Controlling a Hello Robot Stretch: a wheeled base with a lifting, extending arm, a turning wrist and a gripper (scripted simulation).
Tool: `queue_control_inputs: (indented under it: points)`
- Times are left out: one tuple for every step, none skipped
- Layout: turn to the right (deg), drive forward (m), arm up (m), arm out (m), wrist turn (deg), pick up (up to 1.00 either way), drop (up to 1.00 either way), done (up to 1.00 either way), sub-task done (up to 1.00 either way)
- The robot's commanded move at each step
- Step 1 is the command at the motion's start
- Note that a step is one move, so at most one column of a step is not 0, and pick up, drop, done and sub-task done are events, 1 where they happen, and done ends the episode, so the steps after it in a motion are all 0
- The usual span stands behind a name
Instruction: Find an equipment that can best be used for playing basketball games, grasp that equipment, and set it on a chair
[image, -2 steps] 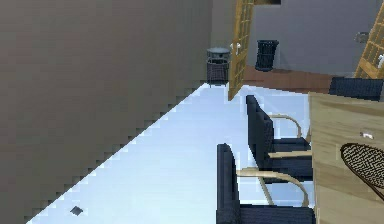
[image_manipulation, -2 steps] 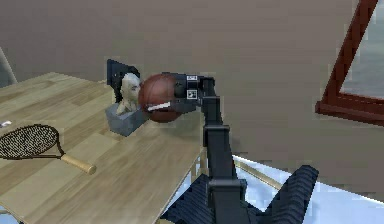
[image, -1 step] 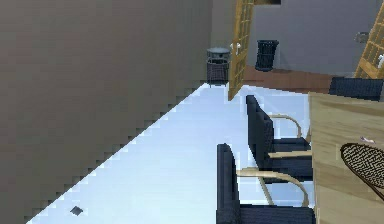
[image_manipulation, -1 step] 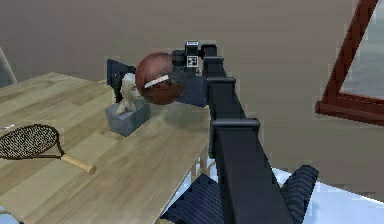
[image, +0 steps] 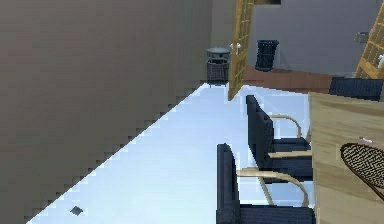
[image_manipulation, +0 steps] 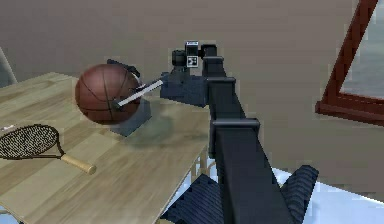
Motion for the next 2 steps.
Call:
queue_control_inputs:
  points:
    - [0.0, 0.0, 0.0, 0.0, -45.0, 0.0, 0.0, 0.0, 0.0]
    - [0.0, 0.0, 0.0, 0.0, -9.0, 0.0, 0.0, 0.0, 0.0]
